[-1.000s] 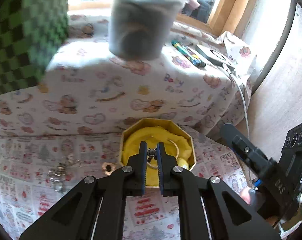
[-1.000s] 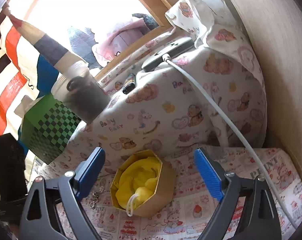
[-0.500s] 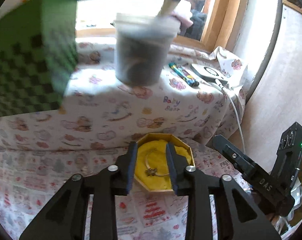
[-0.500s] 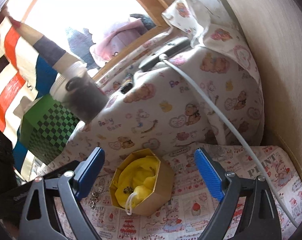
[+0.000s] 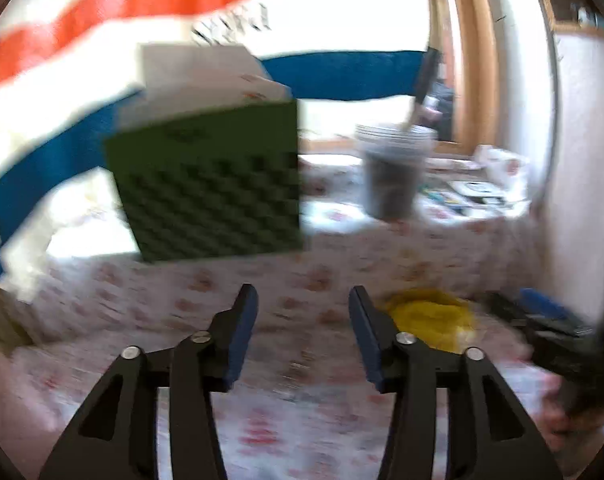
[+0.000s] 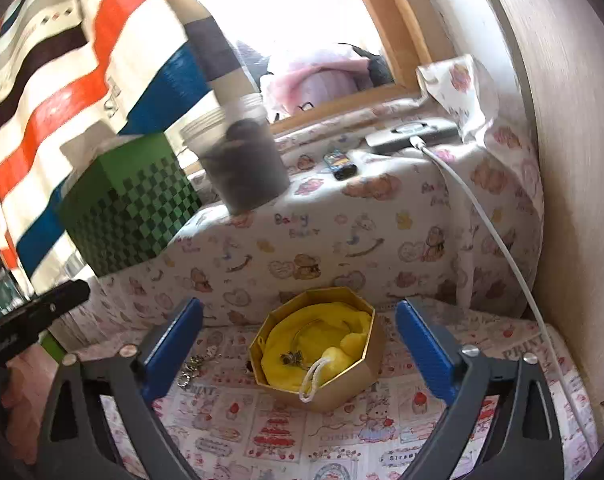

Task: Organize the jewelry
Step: 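Lower the bangle into the box and open the right tool while the left tool drops its charm in, then grasp another small silver charm from the chain pile with the left tool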

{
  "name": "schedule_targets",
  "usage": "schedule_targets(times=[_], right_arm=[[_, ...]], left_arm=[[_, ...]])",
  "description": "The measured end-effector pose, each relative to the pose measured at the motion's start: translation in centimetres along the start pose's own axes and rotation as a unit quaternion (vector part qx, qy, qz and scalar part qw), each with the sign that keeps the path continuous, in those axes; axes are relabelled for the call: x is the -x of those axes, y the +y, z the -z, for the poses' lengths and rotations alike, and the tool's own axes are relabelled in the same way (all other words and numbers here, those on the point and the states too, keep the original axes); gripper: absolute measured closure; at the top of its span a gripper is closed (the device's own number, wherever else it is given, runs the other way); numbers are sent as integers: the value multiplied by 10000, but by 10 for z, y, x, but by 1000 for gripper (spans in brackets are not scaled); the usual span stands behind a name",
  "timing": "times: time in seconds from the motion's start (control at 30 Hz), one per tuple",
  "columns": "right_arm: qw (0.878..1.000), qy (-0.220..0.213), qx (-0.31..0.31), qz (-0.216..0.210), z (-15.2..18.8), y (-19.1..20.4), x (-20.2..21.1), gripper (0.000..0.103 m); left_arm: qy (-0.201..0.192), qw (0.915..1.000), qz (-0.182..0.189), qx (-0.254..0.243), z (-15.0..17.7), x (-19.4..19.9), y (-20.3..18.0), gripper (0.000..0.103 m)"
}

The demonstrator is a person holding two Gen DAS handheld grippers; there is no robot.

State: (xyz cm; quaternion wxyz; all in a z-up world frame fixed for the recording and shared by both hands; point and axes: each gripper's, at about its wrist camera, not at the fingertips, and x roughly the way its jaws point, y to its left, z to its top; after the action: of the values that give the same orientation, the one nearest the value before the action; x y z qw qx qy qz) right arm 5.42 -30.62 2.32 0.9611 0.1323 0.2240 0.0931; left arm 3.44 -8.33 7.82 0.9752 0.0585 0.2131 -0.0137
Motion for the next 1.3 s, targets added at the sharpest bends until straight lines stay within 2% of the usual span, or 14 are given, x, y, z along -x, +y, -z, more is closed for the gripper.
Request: schedule_targets(times=[0.03,0.07,0.13,0.33,0.47,0.57,0.67,0.77,0.83,0.9,1.0,1.17,1.27,1.3], right_arm=[[10000,-4,77,36,1,3,-1,3],[9998,2,167,89,4,7,-3,3],[9994,20,276,196,8,11,-6,3],[9969,117,619,468,22,21,-20,2],[9938,119,888,662,29,27,-26,2],[9927,155,942,744,32,27,-29,2],[9901,173,1062,906,34,30,-33,1],[9869,160,1202,1068,36,33,-35,1],[9854,169,1260,1129,38,34,-36,1],[9843,176,1304,1175,39,34,-37,1],[9846,197,1292,1162,40,34,-38,0],[9868,334,1173,1063,40,34,-41,0],[9865,291,1169,1112,39,34,-40,0],[9870,291,1137,1098,39,33,-40,0]], left_arm=[[-94,9997,-231,-59,5,-2,3,44],[-44,9997,-252,9,11,-6,9,44],[189,9994,-21,303,22,-19,24,44],[621,9971,-62,433,43,-57,44,41],[1161,9899,160,798,50,-82,58,40],[1642,9843,-124,638,54,-98,50,40],[1859,9807,140,586,55,-111,41,40],[2067,9761,348,575,53,-125,33,46],[2254,9713,512,555,53,-135,27,56],[2466,9655,625,559,55,-146,23,76],[2610,9602,780,619,58,-153,16,77],[2652,9601,730,510,60,-160,4,78],[2861,9552,578,496,61,-167,2,93],[2907,9533,593,558,62,-168,1,95]])
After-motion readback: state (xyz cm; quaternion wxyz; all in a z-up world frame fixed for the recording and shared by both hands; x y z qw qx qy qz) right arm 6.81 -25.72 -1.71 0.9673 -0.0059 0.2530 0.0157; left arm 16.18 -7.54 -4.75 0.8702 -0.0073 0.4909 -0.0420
